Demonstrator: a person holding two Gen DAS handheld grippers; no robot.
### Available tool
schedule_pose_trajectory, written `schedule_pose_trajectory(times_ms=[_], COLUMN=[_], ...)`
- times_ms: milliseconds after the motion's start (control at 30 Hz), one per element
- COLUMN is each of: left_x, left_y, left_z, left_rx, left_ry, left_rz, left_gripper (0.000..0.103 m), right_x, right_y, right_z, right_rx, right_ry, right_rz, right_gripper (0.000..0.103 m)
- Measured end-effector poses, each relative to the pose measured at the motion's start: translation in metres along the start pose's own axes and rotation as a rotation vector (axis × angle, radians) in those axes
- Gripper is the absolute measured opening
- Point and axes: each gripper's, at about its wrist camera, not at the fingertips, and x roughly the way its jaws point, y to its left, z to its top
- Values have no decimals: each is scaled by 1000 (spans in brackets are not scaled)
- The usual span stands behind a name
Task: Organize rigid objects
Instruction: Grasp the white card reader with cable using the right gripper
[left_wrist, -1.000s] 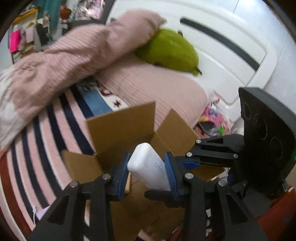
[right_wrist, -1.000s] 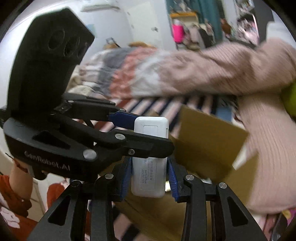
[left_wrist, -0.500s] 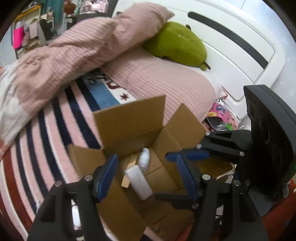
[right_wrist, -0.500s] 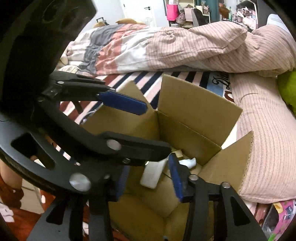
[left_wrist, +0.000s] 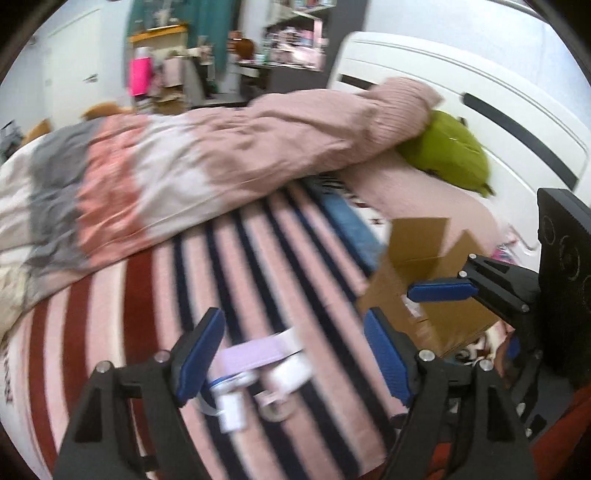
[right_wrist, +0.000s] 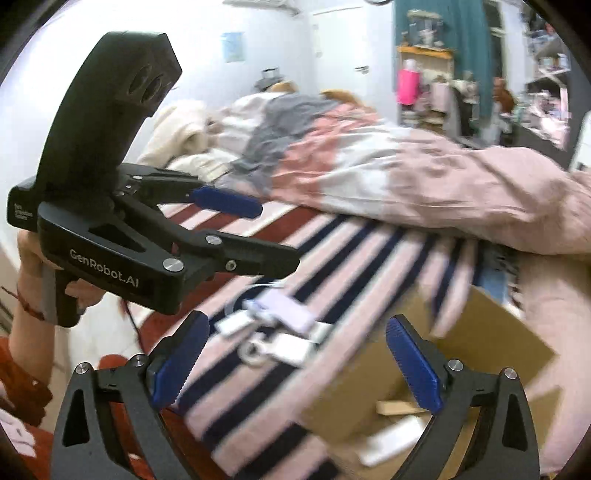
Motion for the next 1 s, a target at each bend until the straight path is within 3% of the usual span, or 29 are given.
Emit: schedule_pose_trajectory(times_ms=[167,367,433,633,733,867,933,1000], left_x=[-10,1,7,19,21,25,26,26], left_y=[54,98,107,127,132,136,136,136], left_z=[-43,-93,-107,-131,-138,-141,-142,-142], left_rx=[-95,-175,-196,-236,-241,-256,-261,-264], left_ry=[-5,28,46,76,80,90,95,96], left_rz=[80,126,127,144,144,140,135,128], left_gripper=[75,75,75,75,75,75,75,75], right_x=[50,128,154,211,228,236,236,235], right_y=[47,89,89,88,85,81,85,88], right_z=[9,-16,-23,-41,-44,-44,-45,-46], right_rx=[-48,-92,-63,-32,-47,-46,-79,-110], right_ry=[48,165,197,269,294,297,291,288], right_rz=[158,211,218,176,89,74,50,41], right_gripper=[96,95,85,68,66,63,43,34])
